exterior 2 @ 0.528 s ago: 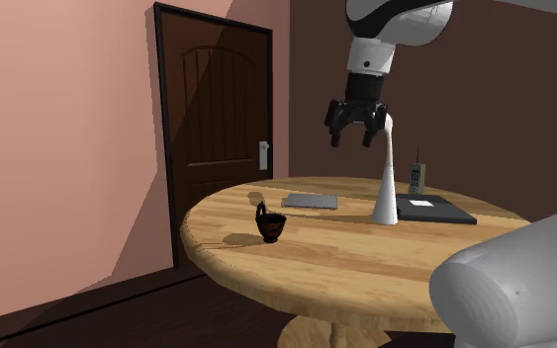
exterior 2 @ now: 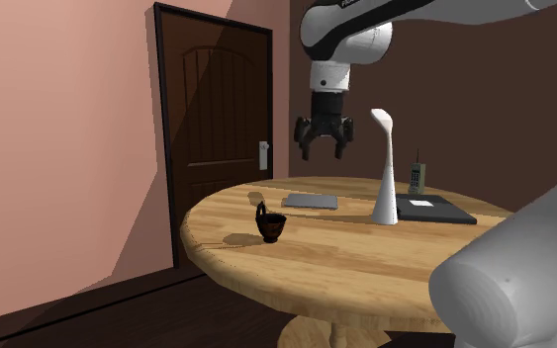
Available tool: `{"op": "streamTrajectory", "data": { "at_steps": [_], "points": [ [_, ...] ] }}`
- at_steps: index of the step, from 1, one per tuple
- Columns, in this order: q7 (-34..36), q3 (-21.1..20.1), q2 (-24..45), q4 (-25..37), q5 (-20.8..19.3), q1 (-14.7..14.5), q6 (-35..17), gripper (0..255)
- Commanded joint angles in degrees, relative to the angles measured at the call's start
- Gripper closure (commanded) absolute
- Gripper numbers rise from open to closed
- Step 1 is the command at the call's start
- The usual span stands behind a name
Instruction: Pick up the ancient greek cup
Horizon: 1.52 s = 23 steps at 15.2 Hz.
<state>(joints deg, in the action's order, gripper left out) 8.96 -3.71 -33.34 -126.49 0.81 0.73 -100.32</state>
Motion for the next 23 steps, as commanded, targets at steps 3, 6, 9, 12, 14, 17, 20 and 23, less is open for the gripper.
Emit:
{"op": "streamTrajectory", "data": {
  "at_steps": [3, 6, 9, 12, 14, 17, 20, 23],
  "points": [
    [5.64, -3.36, 9.47, 4.4, -0.21, 0.17, -1.0, 0],
    [9.8, -5.46, 16.96, 8.73, -0.86, 0.17, -1.02, 0],
    [13.92, -7.2, 24.67, 13.69, -1.84, 0.01, -0.53, 0],
    [17.9, -8.43, 32.57, 19.3, -3.04, -0.49, 0.49, 0],
    [20.41, -8.95, 37.94, 23.42, -3.88, -1.03, 1.48, 0],
    [23.26, -9.22, 44.63, 28.94, -4.84, -1.95, 3.03, 0],
    [23.38, -9.15, 45.01, 27.12, -4.95, -1.97, 0.84, 0],
    [23.53, -9.12, 45.52, 25.47, -5.09, -1.97, -1.31, 0]
  ]
}}
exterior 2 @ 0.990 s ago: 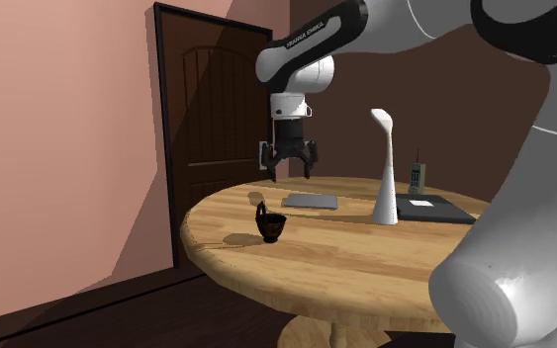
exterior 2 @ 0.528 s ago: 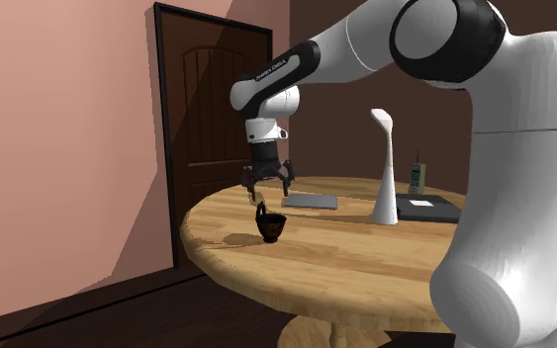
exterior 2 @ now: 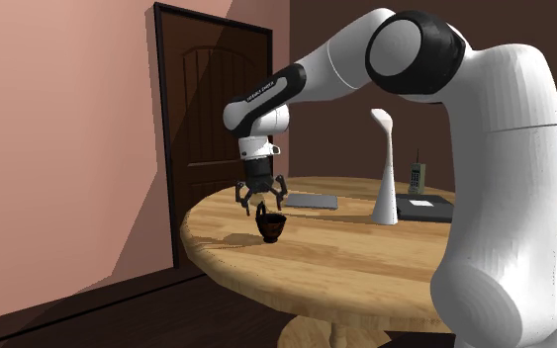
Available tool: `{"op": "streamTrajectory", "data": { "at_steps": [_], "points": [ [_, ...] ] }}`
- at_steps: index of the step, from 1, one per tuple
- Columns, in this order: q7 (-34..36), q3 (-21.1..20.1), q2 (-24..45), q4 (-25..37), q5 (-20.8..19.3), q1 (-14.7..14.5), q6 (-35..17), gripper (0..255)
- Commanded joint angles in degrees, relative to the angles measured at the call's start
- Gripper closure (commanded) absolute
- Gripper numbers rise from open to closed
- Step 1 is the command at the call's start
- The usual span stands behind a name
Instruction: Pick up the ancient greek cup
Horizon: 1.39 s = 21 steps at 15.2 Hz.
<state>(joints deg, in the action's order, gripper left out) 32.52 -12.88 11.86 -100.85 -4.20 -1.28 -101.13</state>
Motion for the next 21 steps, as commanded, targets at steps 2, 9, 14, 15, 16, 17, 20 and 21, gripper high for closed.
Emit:
{"op": "streamTrajectory", "data": {
  "at_steps": [2, 9, 14, 15, 16, 17, 20, 21],
  "points": [
    [0.04, 0.08, 0.61, -1.01, -0.17, 0.04, -1.62, 0],
    [0.04, 0.08, 0.67, -1.01, -0.18, 0.04, -1.69, 255],
    [-0.01, 0.06, 0.42, -0.48, -0.11, 0.04, -0.91, 255],
    [-0.06, 0.05, 0.22, 0.04, -0.06, 0.04, -0.2, 255],
    [-0.11, 0.04, 0.06, 0.61, -0.01, 0.04, 0.52, 255],
    [-0.15, 0.02, -0.1, 1.17, 0.03, 0.04, 1.24, 255],
    [-0.28, -0.01, -0.51, 2.95, 0.15, 0.03, 3.41, 255],
    [-0.32, -0.02, -0.63, 3.57, 0.18, 0.03, 4.15, 255]
  ]
}}
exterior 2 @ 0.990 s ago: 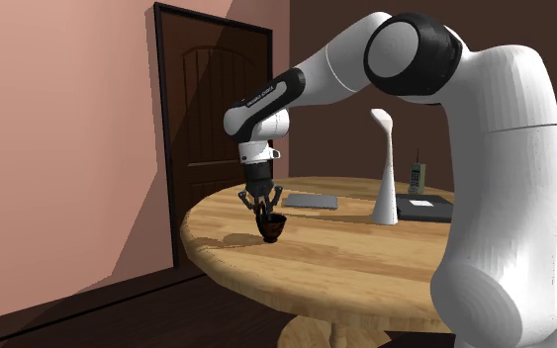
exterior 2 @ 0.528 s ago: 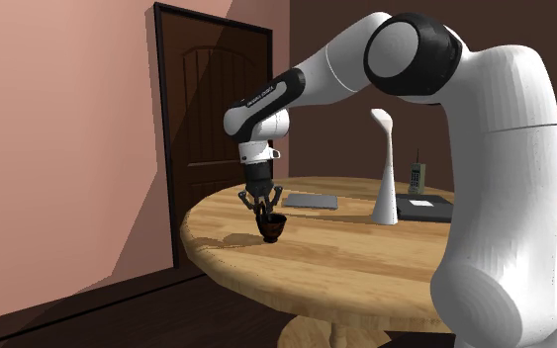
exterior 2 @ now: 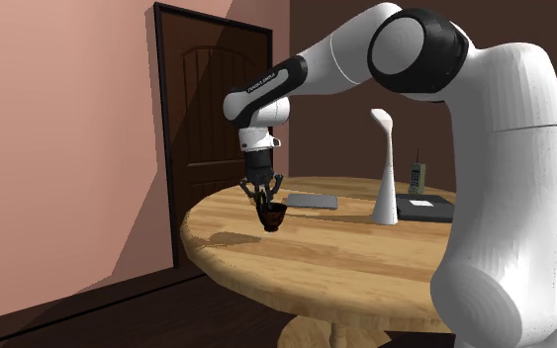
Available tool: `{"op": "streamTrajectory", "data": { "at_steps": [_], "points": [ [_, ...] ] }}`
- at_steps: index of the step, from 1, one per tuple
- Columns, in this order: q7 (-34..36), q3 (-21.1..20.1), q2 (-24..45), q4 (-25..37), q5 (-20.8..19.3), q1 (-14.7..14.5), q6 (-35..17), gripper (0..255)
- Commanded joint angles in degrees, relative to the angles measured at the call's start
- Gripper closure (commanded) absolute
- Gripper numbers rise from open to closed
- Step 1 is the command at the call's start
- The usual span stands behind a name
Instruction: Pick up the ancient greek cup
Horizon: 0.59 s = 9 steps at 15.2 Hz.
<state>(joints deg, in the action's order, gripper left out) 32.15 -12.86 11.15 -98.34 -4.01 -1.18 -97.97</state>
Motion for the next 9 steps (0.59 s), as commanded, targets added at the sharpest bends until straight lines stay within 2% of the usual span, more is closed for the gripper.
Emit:
{"op": "streamTrajectory", "data": {
  "at_steps": [1, 9],
  "points": [
    [0.01, -0.06, -0.01, 1.7, 0.03, -0.08, 1.72, 255],
    [-0.18, -0.12, -0.36, 5.99, 0.15, -0.16, 6.34, 255]
  ]
}}
